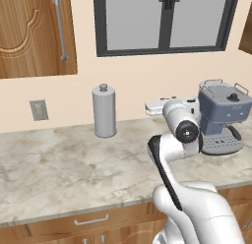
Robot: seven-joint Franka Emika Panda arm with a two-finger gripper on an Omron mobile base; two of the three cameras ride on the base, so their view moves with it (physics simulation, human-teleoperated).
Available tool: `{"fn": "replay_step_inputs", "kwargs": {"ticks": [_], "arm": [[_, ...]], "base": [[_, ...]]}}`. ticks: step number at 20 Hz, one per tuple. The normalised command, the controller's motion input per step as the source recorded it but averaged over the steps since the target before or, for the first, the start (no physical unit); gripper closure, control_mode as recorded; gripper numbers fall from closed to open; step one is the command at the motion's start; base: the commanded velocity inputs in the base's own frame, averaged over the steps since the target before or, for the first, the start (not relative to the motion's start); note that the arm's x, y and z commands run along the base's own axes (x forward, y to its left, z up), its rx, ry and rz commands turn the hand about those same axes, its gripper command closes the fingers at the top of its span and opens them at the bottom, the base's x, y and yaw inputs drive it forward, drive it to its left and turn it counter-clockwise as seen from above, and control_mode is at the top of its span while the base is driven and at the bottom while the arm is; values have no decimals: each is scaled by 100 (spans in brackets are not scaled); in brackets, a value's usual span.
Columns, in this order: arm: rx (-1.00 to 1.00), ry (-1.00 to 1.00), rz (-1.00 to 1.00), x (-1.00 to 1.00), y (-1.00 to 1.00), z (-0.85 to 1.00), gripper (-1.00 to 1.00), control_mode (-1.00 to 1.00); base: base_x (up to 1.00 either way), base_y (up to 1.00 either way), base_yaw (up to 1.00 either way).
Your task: Move the drinks to the dining counter.
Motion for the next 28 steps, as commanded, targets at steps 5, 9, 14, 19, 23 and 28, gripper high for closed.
{"fn": "replay_step_inputs", "kwargs": {"ticks": [5,9,14,19,23,28], "arm": [[13,38,0,-62,-15,100,100,-100],[3,70,0,-2,0,57,100,-100],[0,6,-1,0,0,1,100,-100],[-3,0,2,-10,13,-22,100,-100],[-2,0,3,-12,10,-11,100,100],[0,0,0,0,0,0,100,100]], "base": [[0,0,0],[0,0,0],[0,0,0],[0,0,0],[-62,36,20],[-98,26,56]]}}
